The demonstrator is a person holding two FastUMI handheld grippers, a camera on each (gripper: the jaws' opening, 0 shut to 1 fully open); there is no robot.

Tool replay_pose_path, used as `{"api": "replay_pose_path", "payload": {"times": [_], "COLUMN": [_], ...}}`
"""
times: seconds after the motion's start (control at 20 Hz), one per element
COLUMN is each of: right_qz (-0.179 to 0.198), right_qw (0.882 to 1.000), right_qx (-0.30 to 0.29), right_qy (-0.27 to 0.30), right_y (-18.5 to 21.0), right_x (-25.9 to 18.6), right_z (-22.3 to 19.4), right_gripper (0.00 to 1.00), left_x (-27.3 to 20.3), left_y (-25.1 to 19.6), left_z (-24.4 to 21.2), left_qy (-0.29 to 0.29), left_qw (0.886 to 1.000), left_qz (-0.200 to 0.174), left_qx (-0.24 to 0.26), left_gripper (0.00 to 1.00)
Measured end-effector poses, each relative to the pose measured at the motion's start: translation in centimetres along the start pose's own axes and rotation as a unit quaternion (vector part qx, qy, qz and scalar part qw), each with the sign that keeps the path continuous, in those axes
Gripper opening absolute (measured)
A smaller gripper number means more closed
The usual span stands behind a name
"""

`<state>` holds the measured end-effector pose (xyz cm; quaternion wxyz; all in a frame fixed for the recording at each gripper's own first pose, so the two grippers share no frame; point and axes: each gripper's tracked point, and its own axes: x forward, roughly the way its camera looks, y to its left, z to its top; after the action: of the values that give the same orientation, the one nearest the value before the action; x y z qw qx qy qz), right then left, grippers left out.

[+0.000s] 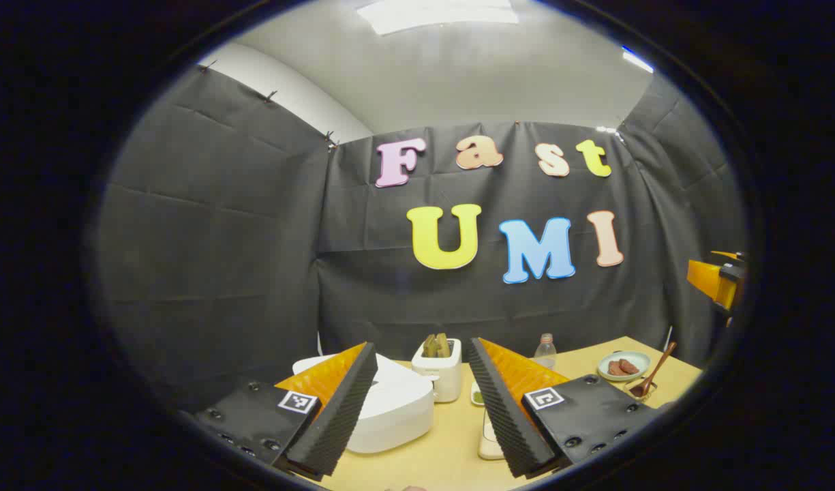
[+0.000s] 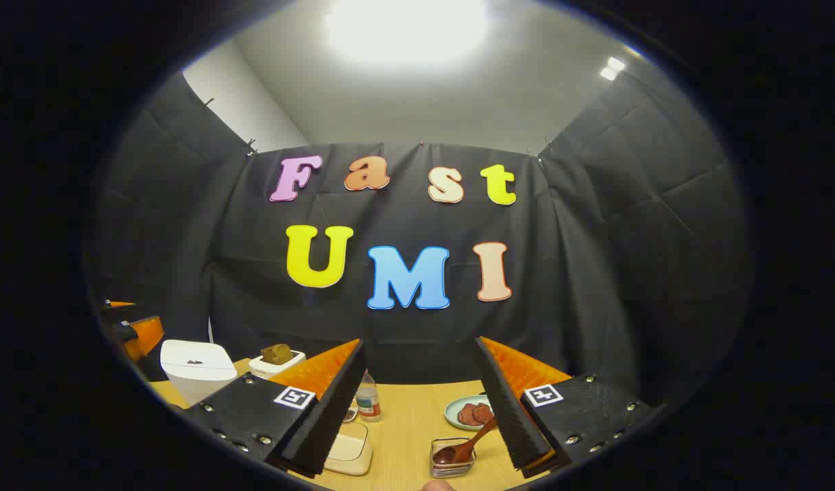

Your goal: Close the left gripper, press the button to open the rice cooker; take a wooden spoon from the chopstick holder with the right hand, scoop a spoonful of rice and pour it into the rice cooker, then put the wooden spoon back into the chopstick holder.

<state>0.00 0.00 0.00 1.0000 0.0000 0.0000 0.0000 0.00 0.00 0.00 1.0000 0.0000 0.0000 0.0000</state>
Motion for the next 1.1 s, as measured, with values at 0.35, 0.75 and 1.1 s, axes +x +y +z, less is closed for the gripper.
{"api": "replay_pose_path", "payload": {"times": [0.35,0.75,1.1], "right_qz": [0.028,0.039,0.044], "right_qw": [1.0,0.999,0.999], "right_qx": [0.002,0.0,-0.002], "right_qy": [0.005,-0.014,-0.011], "right_y": [1.5,2.4,2.8], "right_x": [0.4,-0.1,-0.1], "right_z": [-0.4,0.6,0.6], "right_gripper": [0.96,0.96,0.96], "left_x": [-1.3,-2.2,-2.5], "left_y": [1.4,2.4,2.9], "left_z": [1.4,1.9,2.6], "left_qy": [-0.016,-0.019,-0.027], "left_qw": [1.0,0.999,0.999], "left_qz": [0.022,0.032,0.035], "left_qx": [0.006,-0.001,0.004], "left_gripper": [0.94,0.94,0.94]}}
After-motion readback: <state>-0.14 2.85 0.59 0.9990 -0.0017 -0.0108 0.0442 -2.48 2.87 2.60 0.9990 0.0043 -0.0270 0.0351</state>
